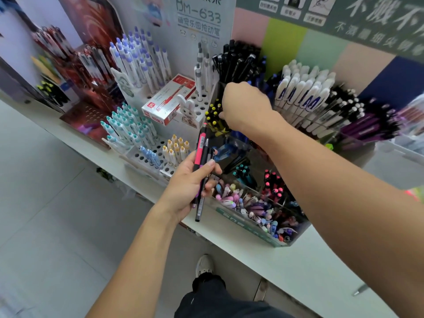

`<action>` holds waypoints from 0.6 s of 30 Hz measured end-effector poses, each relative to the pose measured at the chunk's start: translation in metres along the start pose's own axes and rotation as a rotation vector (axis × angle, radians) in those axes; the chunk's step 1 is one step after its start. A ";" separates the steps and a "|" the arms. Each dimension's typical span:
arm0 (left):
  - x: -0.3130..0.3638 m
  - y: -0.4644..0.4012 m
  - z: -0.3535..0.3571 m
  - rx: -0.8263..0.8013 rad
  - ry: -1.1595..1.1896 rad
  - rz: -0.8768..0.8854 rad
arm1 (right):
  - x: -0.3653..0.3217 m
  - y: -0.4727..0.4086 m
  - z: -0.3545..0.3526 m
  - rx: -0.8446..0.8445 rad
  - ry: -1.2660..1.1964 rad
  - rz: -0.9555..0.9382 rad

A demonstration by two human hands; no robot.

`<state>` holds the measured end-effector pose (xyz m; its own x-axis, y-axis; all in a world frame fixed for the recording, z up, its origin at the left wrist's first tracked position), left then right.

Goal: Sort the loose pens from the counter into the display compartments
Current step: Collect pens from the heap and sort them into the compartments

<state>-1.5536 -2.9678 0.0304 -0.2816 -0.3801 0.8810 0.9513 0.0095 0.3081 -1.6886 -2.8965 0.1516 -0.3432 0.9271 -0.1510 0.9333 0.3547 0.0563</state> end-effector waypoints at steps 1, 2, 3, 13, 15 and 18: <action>-0.001 0.000 0.000 -0.010 -0.013 -0.003 | 0.002 0.001 -0.001 0.012 -0.032 -0.014; -0.001 0.002 0.002 -0.033 -0.031 -0.009 | 0.006 0.006 -0.007 0.038 -0.076 -0.037; -0.001 0.003 0.006 -0.065 -0.051 -0.013 | 0.013 0.013 -0.015 0.075 -0.147 -0.061; -0.010 0.003 0.087 -0.322 -0.562 0.132 | 0.101 0.118 0.011 -0.172 -0.835 -0.005; -0.015 0.000 0.095 -0.308 -0.653 0.162 | 0.125 0.134 -0.001 -0.027 -0.940 0.045; -0.025 -0.010 0.080 -0.122 -0.754 0.160 | 0.161 0.163 -0.031 0.228 -0.887 0.059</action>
<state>-1.5666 -2.8841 0.0342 -0.1077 0.3492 0.9308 0.9822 -0.1075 0.1540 -1.5947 -2.6854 0.1668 -0.1752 0.4767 -0.8614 0.9773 0.1898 -0.0937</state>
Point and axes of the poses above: each hand's wrist, its own y-axis away from the middle knuckle, its own z-axis out of the palm, x = y × z, the point moved 8 cm from there along -y, towards the middle knuckle
